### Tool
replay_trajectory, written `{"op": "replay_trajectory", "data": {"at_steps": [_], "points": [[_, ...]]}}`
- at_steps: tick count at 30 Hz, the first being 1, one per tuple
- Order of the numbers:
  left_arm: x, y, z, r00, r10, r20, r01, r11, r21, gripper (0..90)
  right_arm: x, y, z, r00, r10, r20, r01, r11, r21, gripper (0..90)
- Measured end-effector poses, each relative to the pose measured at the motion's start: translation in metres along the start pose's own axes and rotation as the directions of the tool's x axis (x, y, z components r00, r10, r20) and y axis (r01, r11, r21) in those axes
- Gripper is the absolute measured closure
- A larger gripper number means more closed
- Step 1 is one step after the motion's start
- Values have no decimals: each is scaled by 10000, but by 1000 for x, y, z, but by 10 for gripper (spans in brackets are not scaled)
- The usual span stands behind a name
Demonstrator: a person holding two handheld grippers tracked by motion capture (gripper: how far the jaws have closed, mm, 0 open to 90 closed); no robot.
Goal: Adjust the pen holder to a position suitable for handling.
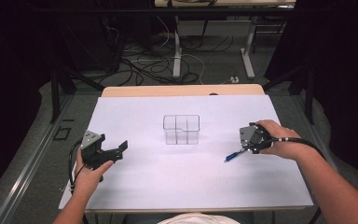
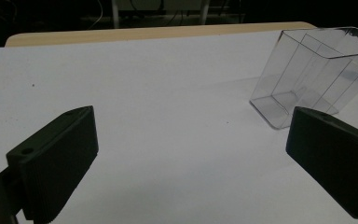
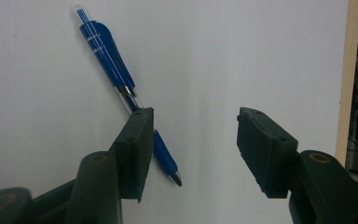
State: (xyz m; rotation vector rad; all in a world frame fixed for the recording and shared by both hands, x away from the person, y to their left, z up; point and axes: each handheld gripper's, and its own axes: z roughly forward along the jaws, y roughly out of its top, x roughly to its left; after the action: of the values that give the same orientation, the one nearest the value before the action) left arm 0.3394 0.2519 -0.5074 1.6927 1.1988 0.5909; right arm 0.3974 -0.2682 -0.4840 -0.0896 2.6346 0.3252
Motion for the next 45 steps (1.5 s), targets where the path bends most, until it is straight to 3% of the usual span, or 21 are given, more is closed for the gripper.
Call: {"op": "replay_trajectory", "data": {"at_steps": [2, 3, 8, 15, 16, 22, 24, 26, 27, 30, 34, 35, 36, 44, 45], "points": [[0, 0, 0, 10000, -9, 6, 9, 10000, 2, 22, -2, 2, 0, 9992, -406, -18, 406, 9991, -93, 517], [0, 0, 0, 10000, 7, 4, -7, 10000, 12, 22, -1, 3, -1, 9995, -317, -92, 319, 9994, 116, 525], [0, 0, 0, 10000, -1, 3, 1, 10000, 13, 23, -3, 4, 0, 9955, -915, -263, 926, 9946, 474, 590], [0, -1, 1, 10000, 12, 7, -12, 10000, 34, 24, -3, 3, 5, 9919, -1123, -589, 1165, 9905, 730, 622], [0, -1, 1, 10000, 15, 9, -16, 10000, 35, 24, -3, 3, 6, 9885, -1359, -667, 1409, 9871, 765, 628], [0, -1, 1, 10000, 17, 9, -17, 10000, 46, 25, -3, 0, 11, 9802, -1721, -974, 1820, 9778, 1038, 646], [0, -1, 1, 10000, 14, 3, -14, 10000, 38, 25, -2, -2, 14, 9806, -1792, -798, 1853, 9796, 774, 649], [0, -1, 1, 10000, 6, -5, -6, 10000, 42, 25, -2, -4, 15, 9764, -1884, -1054, 1989, 9749, 1003, 652], [0, -1, 1, 10000, 3, -5, -3, 10000, 41, 25, -3, -4, 15, 9688, -2061, -1379, 2242, 9656, 1320, 655], [0, -1, 1, 10000, 22, -10, -22, 10000, 50, 25, -1, -6, 18, 9697, -2040, -1345, 2204, 9679, 1211, 656], [0, -1, 1, 10000, 34, -8, -34, 10000, 72, 25, 0, -6, 23, 9595, -2290, -1640, 2505, 9600, 1250, 657], [0, -1, 1, 10000, 29, -8, -29, 10000, 73, 25, 0, -6, 24, 9602, -2270, -1626, 2486, 9602, 1276, 657], [0, -1, 1, 10000, 27, -4, -27, 10000, 75, 25, 0, -6, 25, 9543, -2420, -1752, 2658, 9555, 1277, 657], [0, -1, 2, 10000, 21, -7, -21, 10000, 70, 25, 4, -6, 34, 9486, -2435, -2020, 2726, 9531, 1313, 662], [0, -1, 2, 10000, 20, -4, -20, 10000, 69, 25, 5, -6, 35, 9511, -2369, -1981, 2652, 9553, 1306, 664]]}}
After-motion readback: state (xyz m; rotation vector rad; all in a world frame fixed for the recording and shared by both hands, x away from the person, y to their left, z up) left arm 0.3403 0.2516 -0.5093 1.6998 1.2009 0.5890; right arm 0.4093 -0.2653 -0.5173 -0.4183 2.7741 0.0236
